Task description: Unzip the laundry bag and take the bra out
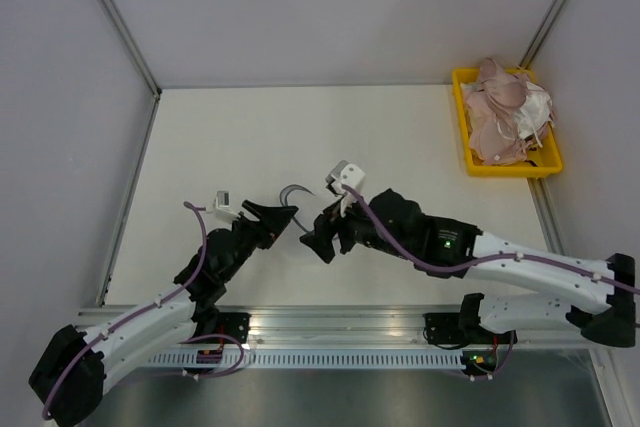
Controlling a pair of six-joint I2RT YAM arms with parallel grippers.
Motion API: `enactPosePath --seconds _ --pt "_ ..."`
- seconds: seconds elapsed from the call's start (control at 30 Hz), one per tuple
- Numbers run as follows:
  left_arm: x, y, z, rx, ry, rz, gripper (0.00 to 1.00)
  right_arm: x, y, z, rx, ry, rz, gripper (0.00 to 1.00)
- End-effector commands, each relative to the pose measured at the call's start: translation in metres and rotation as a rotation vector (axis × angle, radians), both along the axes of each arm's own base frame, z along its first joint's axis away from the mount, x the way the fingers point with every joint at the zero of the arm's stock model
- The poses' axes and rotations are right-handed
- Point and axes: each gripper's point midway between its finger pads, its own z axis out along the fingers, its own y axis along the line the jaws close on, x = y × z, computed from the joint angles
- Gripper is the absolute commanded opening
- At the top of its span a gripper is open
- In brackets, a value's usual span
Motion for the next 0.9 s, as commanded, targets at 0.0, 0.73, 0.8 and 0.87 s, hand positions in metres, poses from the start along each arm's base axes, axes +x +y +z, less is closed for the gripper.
enactPosePath --seconds 0.0,0.73,0.8,0.87 --pt "0.000 0.004 -0.005 0.020 -0.003 0.015 0.75 -0.011 -0.022 0.029 0.104 -0.031 0.009 0.85" --pt "-0.041 -0.015 0.076 0.233 -0.310 -0.279 1.00 0.005 -0.157 0.034 0.174 0.007 -0.437 0.98" --pt "-0.044 -0.013 0.079 0.250 -0.324 -0.283 1.00 0.004 -0.161 0.036 0.192 0.013 -0.446 0.98" --pt "-0.045 -0.010 0.081 0.260 -0.329 -0.281 1.00 0.005 -0.163 0.035 0.192 0.020 -0.458 0.98"
